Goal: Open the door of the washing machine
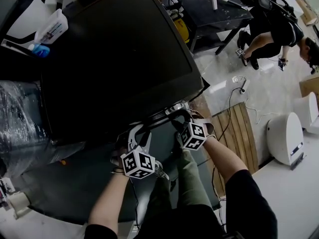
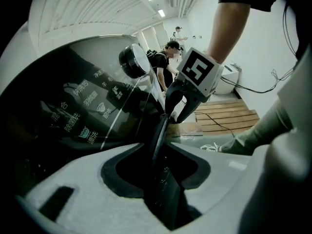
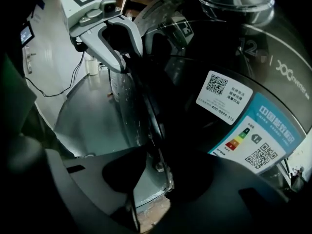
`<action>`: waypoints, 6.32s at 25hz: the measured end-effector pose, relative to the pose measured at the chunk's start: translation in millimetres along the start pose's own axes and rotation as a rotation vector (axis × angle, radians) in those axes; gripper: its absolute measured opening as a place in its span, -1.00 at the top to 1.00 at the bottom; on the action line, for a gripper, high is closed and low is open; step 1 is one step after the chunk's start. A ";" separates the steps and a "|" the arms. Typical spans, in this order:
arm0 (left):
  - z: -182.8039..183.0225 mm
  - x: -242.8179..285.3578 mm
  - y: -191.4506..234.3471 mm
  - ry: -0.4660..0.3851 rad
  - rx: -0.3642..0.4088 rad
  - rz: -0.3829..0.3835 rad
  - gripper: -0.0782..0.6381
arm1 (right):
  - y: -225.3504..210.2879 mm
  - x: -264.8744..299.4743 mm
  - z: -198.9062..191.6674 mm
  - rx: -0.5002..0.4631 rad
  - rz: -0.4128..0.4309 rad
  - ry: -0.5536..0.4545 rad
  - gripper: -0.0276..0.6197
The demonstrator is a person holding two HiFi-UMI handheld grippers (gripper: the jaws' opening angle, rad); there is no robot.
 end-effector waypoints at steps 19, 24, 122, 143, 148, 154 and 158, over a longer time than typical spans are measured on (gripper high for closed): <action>-1.3 -3.7 0.8 -0.027 -0.093 -0.009 0.41 | 7.8 -1.3 6.0 0.075 -0.078 0.062 0.43; -22.0 -24.6 -36.1 -0.004 0.011 -0.157 0.37 | 75.8 -21.6 -8.4 0.063 0.056 0.014 0.51; -309.6 -378.5 -81.6 -0.134 -0.969 0.668 0.47 | 261.8 -162.5 262.5 0.223 0.090 -0.320 0.12; -143.0 -417.3 -315.4 -0.351 -0.891 0.824 0.73 | 270.4 -322.2 172.7 0.154 0.043 -0.621 0.89; -123.4 -421.3 -359.7 -0.373 -0.905 0.841 0.73 | 279.7 -345.2 150.5 0.164 0.055 -0.646 0.89; -102.4 -418.0 -397.5 -0.356 -0.964 0.832 0.73 | 292.5 -361.6 121.8 0.169 0.094 -0.627 0.89; -94.0 -413.1 -412.2 -0.355 -0.970 0.834 0.73 | 300.9 -368.7 110.1 0.156 0.116 -0.609 0.89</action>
Point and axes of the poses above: the fingertips, and each gripper's own axes: x forward along the fingers, y to its left, z out of its top, the point moved 10 cm from there along -x, backward along the fingers, and after that the axes turned 11 degrees about -x, right-handed, at the moved point
